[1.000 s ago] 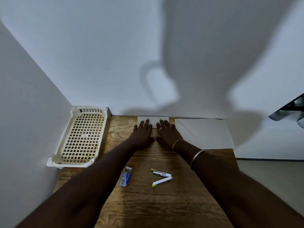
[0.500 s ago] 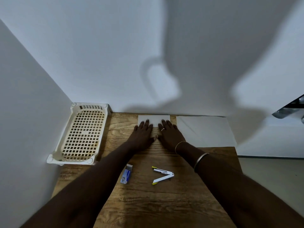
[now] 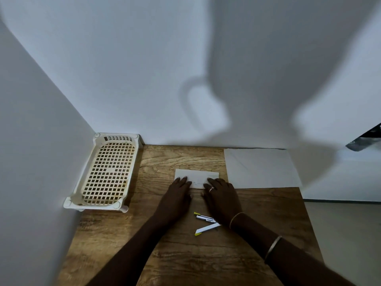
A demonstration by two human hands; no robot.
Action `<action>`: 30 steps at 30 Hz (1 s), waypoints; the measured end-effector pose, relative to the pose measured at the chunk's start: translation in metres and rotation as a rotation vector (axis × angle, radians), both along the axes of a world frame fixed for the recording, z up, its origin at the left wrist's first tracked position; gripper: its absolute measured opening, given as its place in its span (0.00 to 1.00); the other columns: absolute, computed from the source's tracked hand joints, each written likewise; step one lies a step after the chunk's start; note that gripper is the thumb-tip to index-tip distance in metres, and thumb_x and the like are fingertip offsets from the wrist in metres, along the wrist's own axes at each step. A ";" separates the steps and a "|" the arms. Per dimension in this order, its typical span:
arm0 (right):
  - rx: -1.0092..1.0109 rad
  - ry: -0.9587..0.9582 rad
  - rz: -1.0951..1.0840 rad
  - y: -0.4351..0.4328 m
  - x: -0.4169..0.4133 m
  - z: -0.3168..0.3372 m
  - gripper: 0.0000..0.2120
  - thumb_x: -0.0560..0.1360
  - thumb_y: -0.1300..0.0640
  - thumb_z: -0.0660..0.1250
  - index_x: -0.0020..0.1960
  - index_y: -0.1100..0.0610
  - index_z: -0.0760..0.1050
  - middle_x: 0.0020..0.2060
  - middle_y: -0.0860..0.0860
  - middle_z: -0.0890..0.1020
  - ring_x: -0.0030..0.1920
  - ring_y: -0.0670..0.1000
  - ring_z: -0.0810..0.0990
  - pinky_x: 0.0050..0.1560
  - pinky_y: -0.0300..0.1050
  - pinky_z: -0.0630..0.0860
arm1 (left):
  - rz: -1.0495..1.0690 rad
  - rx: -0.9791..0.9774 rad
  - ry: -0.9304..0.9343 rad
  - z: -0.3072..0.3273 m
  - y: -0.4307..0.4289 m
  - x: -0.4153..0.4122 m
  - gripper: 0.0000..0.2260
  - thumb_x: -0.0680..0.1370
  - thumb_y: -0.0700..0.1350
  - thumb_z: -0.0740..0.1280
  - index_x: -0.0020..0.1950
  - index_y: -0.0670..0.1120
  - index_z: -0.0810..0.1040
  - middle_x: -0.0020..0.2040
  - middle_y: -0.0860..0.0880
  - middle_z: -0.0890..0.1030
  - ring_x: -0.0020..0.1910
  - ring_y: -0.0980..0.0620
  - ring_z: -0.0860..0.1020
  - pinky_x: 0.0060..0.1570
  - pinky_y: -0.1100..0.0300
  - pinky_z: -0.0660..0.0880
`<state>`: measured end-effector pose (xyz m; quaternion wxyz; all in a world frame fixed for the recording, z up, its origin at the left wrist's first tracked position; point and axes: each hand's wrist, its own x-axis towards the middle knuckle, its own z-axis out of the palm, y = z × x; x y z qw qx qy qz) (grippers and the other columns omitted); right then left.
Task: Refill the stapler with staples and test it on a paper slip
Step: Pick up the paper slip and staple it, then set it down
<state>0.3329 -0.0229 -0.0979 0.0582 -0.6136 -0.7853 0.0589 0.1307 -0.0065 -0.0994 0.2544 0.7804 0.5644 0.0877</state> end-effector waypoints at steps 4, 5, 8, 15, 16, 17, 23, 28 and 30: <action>-0.031 0.308 -0.276 0.012 0.002 0.004 0.21 0.80 0.47 0.67 0.70 0.55 0.75 0.69 0.54 0.77 0.68 0.54 0.74 0.66 0.51 0.73 | 0.394 0.080 -0.217 0.010 -0.004 -0.003 0.20 0.81 0.41 0.67 0.73 0.46 0.74 0.72 0.46 0.77 0.70 0.49 0.75 0.68 0.61 0.65; -0.085 0.381 -0.347 0.018 0.003 0.006 0.23 0.80 0.47 0.66 0.72 0.55 0.73 0.70 0.54 0.75 0.70 0.53 0.72 0.68 0.50 0.71 | 0.481 0.077 -0.254 0.013 0.000 -0.003 0.19 0.80 0.40 0.68 0.72 0.45 0.76 0.68 0.45 0.79 0.66 0.48 0.77 0.65 0.61 0.67; -0.215 0.408 -0.400 0.039 0.005 0.011 0.27 0.79 0.51 0.68 0.76 0.52 0.66 0.73 0.53 0.72 0.74 0.54 0.67 0.70 0.50 0.69 | 0.610 -0.021 -0.293 0.019 0.013 -0.004 0.22 0.77 0.40 0.71 0.71 0.42 0.76 0.65 0.43 0.80 0.63 0.45 0.78 0.64 0.55 0.72; -0.243 0.236 -0.278 0.057 0.010 0.015 0.26 0.74 0.58 0.74 0.70 0.52 0.74 0.66 0.52 0.77 0.69 0.55 0.70 0.64 0.50 0.73 | 0.553 -0.068 -0.265 0.017 0.018 -0.001 0.23 0.73 0.36 0.72 0.69 0.45 0.78 0.59 0.45 0.80 0.59 0.45 0.78 0.53 0.58 0.74; -0.236 0.227 -0.276 0.059 0.010 0.016 0.23 0.73 0.58 0.74 0.67 0.53 0.77 0.63 0.52 0.79 0.67 0.55 0.72 0.63 0.50 0.74 | 0.538 -0.064 -0.261 0.017 0.017 0.000 0.22 0.73 0.35 0.71 0.67 0.45 0.79 0.57 0.45 0.80 0.57 0.46 0.78 0.51 0.60 0.71; -0.231 0.219 -0.273 0.060 0.011 0.017 0.19 0.73 0.58 0.74 0.64 0.53 0.80 0.60 0.52 0.81 0.64 0.56 0.74 0.61 0.49 0.75 | 0.522 -0.064 -0.257 0.017 0.016 0.000 0.22 0.72 0.34 0.70 0.66 0.46 0.79 0.55 0.46 0.79 0.56 0.47 0.78 0.50 0.61 0.70; -0.312 0.434 -0.358 0.056 0.018 0.030 0.09 0.73 0.63 0.71 0.52 0.55 0.83 0.52 0.54 0.85 0.54 0.56 0.81 0.52 0.41 0.74 | 0.549 -0.115 -0.377 0.027 0.016 -0.003 0.25 0.72 0.38 0.76 0.69 0.43 0.77 0.60 0.44 0.82 0.57 0.46 0.80 0.57 0.54 0.77; -0.224 0.623 -0.346 0.050 0.024 0.066 0.04 0.74 0.61 0.72 0.45 0.53 0.81 0.43 0.49 0.82 0.49 0.53 0.80 0.44 0.38 0.68 | 0.600 -0.138 -0.600 0.054 0.014 -0.005 0.22 0.74 0.47 0.78 0.66 0.44 0.80 0.59 0.47 0.84 0.54 0.51 0.82 0.54 0.56 0.80; -0.155 0.682 -0.344 0.051 0.026 0.087 0.04 0.74 0.59 0.73 0.45 0.53 0.79 0.38 0.44 0.78 0.44 0.51 0.77 0.38 0.32 0.66 | 0.608 -0.114 -0.716 0.074 0.013 -0.005 0.18 0.73 0.49 0.79 0.61 0.46 0.82 0.54 0.49 0.86 0.53 0.51 0.84 0.54 0.51 0.82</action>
